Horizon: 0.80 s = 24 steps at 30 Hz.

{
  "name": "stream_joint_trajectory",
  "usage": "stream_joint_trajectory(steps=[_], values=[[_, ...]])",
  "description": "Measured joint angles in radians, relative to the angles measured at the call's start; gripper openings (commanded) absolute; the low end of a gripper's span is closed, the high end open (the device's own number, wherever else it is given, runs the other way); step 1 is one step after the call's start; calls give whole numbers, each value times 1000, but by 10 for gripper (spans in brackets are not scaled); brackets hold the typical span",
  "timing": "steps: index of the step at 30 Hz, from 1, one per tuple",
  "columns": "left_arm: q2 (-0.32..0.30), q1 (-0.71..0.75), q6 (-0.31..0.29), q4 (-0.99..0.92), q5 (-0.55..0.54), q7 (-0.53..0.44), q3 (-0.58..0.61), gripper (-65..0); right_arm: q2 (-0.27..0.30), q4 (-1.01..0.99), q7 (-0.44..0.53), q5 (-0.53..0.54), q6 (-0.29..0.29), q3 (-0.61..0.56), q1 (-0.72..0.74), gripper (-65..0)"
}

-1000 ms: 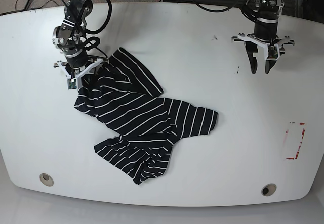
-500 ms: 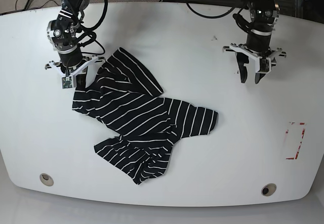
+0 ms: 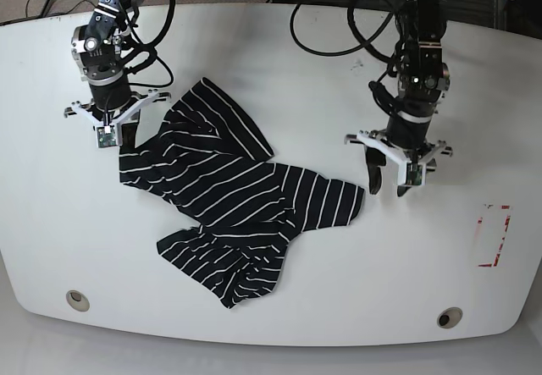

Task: Layout the t-shirt on the table in an organized manner, then fold the t-shirt properly
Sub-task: 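Reach the left gripper to the shirt's opposite edge and grasp it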

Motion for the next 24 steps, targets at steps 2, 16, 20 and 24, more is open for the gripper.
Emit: stream_joint_trajectory(steps=[2,16,20,24], values=[[14,-45,0,-38,-1,0,3,-201,0,0,0,1,0,0,0,-648],[52,-259,1,-365,-1,0,0,-151,0,1,0,0,0,-3,0,-647],[52,-290,1,-451,-13,0,-2,-151,0,1,1,1,0,-3,1,-647],[52,-316,1,-518,-71,-2,3,-151,0,1,0,1,0,-3,6,-647]])
